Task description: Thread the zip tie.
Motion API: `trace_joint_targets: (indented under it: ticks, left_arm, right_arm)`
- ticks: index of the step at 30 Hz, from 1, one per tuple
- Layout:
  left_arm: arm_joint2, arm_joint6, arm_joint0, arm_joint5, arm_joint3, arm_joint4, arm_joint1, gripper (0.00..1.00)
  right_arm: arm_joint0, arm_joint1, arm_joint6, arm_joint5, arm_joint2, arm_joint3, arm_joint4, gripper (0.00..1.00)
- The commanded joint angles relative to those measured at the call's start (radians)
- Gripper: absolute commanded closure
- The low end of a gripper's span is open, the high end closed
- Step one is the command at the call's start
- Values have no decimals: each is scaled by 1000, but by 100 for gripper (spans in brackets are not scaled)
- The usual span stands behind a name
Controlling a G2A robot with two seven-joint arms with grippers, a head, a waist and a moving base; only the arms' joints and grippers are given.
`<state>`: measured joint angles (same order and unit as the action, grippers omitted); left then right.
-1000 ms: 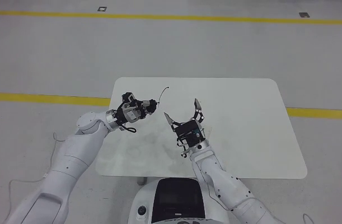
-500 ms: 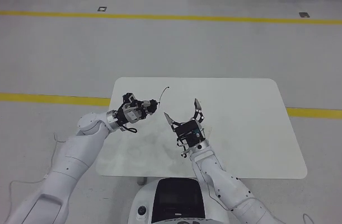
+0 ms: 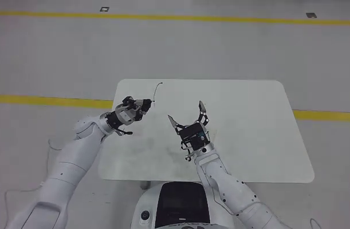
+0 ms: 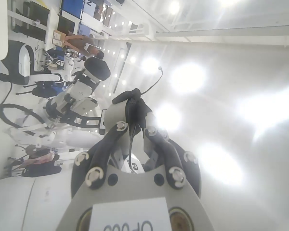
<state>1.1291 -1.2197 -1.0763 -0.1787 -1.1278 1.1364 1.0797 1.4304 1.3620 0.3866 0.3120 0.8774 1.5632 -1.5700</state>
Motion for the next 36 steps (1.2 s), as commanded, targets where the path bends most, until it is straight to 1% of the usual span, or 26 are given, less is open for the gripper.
trace_joint_targets:
  ticks: [1,7,8,9,12,15,19,21,24,25,34,36]
  left_arm:
    - [1,0,0,1,-1,-2,0,100]
    - [1,0,0,1,-1,-2,0,100]
    - [1,0,0,1,-1,-2,0,100]
    - [1,0,0,1,-1,-2,0,100]
    - [1,0,0,1,-1,-2,0,100]
    - [1,0,0,1,-1,-2,0,100]
    - [1,0,0,1,-1,-2,0,100]
    - [1,0,0,1,-1,-2,0,100]
    - [1,0,0,1,-1,-2,0,100]
    - [1,0,0,1,-1,-2,0,100]
    - [1,0,0,1,-1,-2,0,100]
    - [1,0,0,1,-1,-2,0,100]
  right_arm:
    - [0,0,0,0,0,0,0,0]
    - [0,0,-1,-2,0,1,0,0]
    - [-3,-2,5,-13,-4,1,0,0]
    - [-14,-6,14,-12,-14,-8,0,0]
    - [-53,-21,29,2,-71,-33,0,0]
    - [-87,-32,18,8,-125,-49,0,0]
    - [-132,-40,-7,10,-194,-58,0,0]
    - [-153,-42,-17,21,-226,-57,0,0]
    - [-172,-43,-35,28,-250,-50,0,0]
    - [-182,-43,-43,18,-262,-50,0,0]
    - [-187,-44,-50,13,-267,-50,0,0]
    - [-185,-44,-54,20,-263,-46,0,0]
